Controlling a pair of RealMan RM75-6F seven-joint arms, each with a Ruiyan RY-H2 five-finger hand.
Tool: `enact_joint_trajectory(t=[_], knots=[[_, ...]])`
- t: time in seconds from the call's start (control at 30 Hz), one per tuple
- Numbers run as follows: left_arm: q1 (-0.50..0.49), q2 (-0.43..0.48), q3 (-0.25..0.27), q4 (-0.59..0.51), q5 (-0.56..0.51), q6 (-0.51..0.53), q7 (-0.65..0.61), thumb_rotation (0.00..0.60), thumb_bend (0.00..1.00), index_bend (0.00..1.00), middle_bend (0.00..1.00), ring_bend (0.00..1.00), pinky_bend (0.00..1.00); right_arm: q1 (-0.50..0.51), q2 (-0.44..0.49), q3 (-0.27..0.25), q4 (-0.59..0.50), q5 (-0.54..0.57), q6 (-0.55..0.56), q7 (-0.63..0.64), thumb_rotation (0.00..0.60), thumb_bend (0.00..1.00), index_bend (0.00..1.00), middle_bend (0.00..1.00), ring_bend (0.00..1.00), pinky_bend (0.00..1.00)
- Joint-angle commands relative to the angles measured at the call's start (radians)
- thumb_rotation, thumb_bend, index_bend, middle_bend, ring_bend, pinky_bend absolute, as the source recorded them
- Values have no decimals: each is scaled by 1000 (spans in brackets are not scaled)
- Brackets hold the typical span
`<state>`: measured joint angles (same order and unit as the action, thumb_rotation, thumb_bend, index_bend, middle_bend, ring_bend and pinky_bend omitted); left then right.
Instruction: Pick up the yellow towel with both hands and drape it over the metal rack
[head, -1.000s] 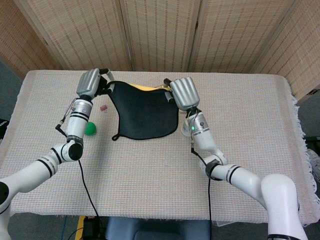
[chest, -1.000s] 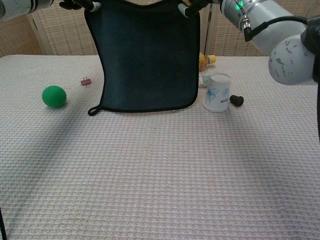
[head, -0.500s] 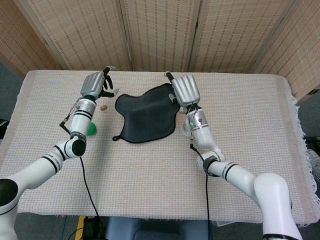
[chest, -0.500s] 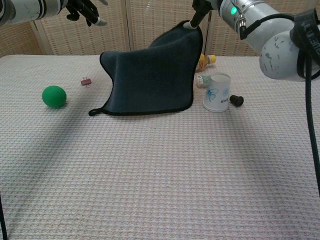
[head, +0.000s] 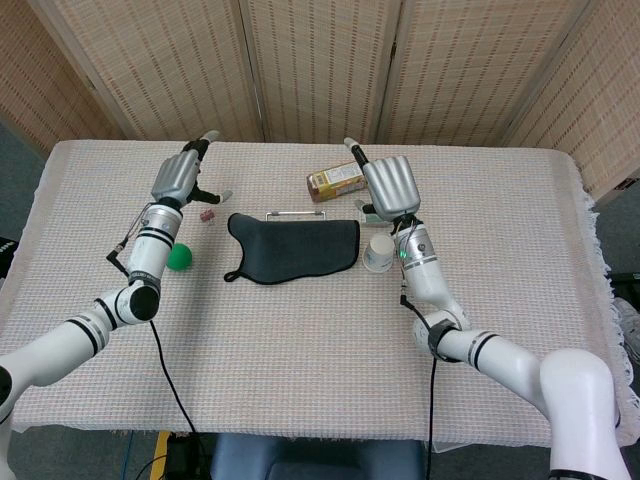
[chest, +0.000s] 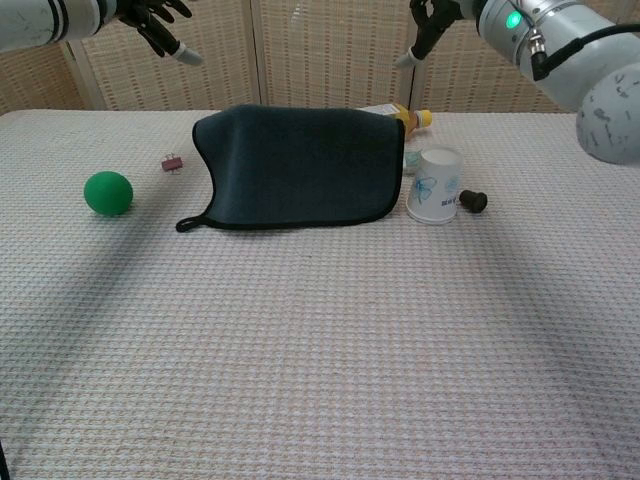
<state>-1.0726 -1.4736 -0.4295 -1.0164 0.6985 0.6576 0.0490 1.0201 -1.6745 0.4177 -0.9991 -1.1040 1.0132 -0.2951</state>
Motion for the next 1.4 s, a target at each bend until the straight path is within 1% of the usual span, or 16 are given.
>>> enact_joint_trajectory(t=[0.03,0.07,0.1,0.17,0.27,0.33,0.43,0.5,0.57,0.67,0.83,0.93,1.07,1.17,1.3,1.4], knots=[[64,49,32,-92,35,86,14,600,246,15,128,112,360,-75,85,-37,-133,-5,14,17,600,244,121,704,828,983],[79,61,39,-115,41,104,18,600,246,17,128,113,360,-90,106,-46,-166,-4,9,23,600,289,131,671,799,961],[94,72,44,-141,46,122,20,600,246,20,128,113,360,-105,129,-55,-199,-5,5,25,600,312,143,638,768,937],[131,103,55,-204,54,162,22,600,246,27,128,113,360,-138,185,-80,-274,-15,3,24,600,326,175,555,678,861],[187,149,76,-295,75,222,27,600,246,43,128,113,355,-183,267,-116,-377,-41,1,35,600,333,199,466,562,738],[229,183,92,-359,97,268,30,600,246,58,128,113,352,-217,322,-139,-443,-64,5,61,600,339,200,437,498,661],[287,226,122,-437,130,334,42,600,246,83,128,113,346,-259,392,-172,-515,-108,9,109,600,346,200,407,418,589],[334,247,151,-485,163,403,64,600,246,92,129,113,338,-291,442,-200,-556,-142,9,153,600,350,187,346,363,531],[381,266,184,-529,199,464,84,600,246,98,128,114,335,-323,483,-227,-588,-172,18,191,600,354,133,266,299,460],[452,290,227,-584,261,554,93,600,246,115,128,113,330,-376,527,-266,-619,-227,56,240,600,360,91,202,241,399],[579,320,303,-655,379,709,94,600,246,145,129,114,328,-482,566,-338,-628,-334,177,301,600,362,83,189,218,363],[644,332,345,-686,432,782,108,600,246,160,130,113,328,-544,567,-374,-616,-373,248,316,600,362,83,189,216,357],[741,314,403,-703,510,891,119,600,246,179,133,113,327,-644,544,-405,-594,-376,356,321,600,362,83,195,216,357],[802,297,435,-699,551,953,133,600,246,196,137,114,327,-707,533,-418,-594,-371,419,354,600,362,83,202,216,357],[872,272,465,-702,608,1026,136,600,246,201,141,114,327,-771,534,-435,-586,-368,469,389,600,362,83,202,216,357],[912,251,482,-696,655,1067,140,600,246,201,147,114,327,-799,551,-453,-587,-360,455,427,600,361,83,202,215,357]])
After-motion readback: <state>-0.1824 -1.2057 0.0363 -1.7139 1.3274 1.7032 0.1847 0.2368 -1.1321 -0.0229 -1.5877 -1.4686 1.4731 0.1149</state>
